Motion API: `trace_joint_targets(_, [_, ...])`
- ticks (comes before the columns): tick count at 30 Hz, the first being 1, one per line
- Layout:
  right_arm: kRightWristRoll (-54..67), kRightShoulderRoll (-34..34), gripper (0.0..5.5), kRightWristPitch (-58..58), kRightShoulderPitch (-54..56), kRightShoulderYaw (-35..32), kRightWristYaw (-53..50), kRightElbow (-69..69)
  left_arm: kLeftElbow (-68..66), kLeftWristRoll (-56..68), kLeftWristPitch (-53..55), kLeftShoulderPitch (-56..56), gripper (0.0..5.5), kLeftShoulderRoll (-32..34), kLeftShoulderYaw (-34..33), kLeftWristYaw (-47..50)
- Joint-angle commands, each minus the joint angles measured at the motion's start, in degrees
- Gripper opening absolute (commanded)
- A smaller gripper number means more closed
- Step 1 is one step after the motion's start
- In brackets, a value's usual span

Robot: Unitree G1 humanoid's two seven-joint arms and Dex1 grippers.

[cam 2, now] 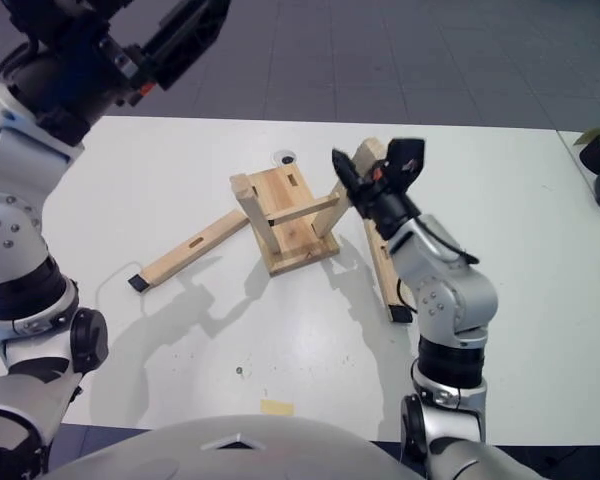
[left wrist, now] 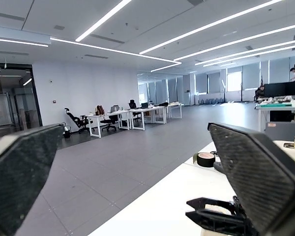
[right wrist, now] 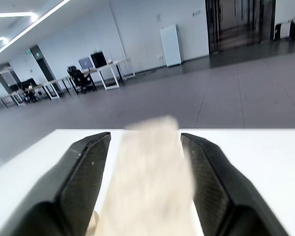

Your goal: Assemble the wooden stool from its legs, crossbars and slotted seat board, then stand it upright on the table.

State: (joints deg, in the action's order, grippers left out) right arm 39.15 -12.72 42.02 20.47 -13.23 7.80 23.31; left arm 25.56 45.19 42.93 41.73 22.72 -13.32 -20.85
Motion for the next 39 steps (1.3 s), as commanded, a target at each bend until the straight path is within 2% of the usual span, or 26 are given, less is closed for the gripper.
trace_joint_targets(1, [6.0,-3.9,3.4,-0.7,13.9,-7.3,-0.7,-2.9,-0.4,1.0,-0.4,1.8,5.4,0.0,-0.8,1.4])
trace_joint_targets(6, [9.3,-5.4,4.26,-3.2,27.8,-10.2,-2.1,-8.1,0.7,2.2,-0.8,3.0,5.4,-0.5,-0.3,3.1])
trace_joint_targets(9, [10.1,-2.6,4.76,-2.0,25.9,-8.2,-2.9,-9.8,0.8,1.1,-1.4,1.9,5.4,-0.6,1.0,3.5])
trace_joint_targets(10, [8.4,-1.7,4.9,-1.3,22.3,-5.5,-2.7,-10.8,0.8,1.0,-1.6,1.6,5.4,-0.8,1.4,3.6])
trace_joint_targets(12, [-1.5,-0.9,5.25,-1.2,9.3,7.5,-1.5,-17.4,1.3,1.1,-1.7,0.7,5.4,-1.1,1.4,4.5])
trace_joint_targets(14, [-6.7,-0.9,5.37,-1.8,1.5,13.9,-0.8,-19.4,1.9,1.8,-1.5,0.5,5.4,-1.3,1.3,5.1])
trace_joint_targets(18, [-4.8,2.9,5.37,-4.0,5.4,10.4,-1.8,-17.4,2.8,2.6,-1.0,-1.4,5.4,-2.3,2.0,6.4])
trace_joint_targets(23, [-3.8,3.6,5.37,-7.6,13.1,5.3,-2.6,-17.4,2.4,1.7,-1.7,-2.3,5.4,-2.6,3.5,6.8])
trace_joint_targets(27, [4.5,5.5,5.37,-7.0,17.1,-2.2,-6.3,-11.4,-1.0,-4.7,-2.8,-3.9,5.4,1.2,2.9,7.3])
trace_joint_targets(31, [16.7,2.2,5.37,-5.2,18.3,-5.3,-2.2,-0.1,-6.0,-12.1,-4.3,-4.7,5.4,5.0,0.8,9.7])
trace_joint_targets(33, [29.8,0.7,5.37,-1.9,14.5,-6.2,-0.3,6.1,-7.8,-13.9,-3.9,-5.6,5.4,5.6,0.6,10.2])
trace_joint_targets(35, [37.4,-0.4,5.37,1.0,7.0,-5.0,-1.1,10.2,-8.4,-14.1,-2.8,-6.5,5.4,5.9,0.3,9.9])
trace_joint_targets(39, [30.8,-3.2,5.37,7.3,-11.7,2.8,-4.1,8.3,-10.4,-17.1,-2.9,-8.1,5.4,8.1,2.1,8.1])
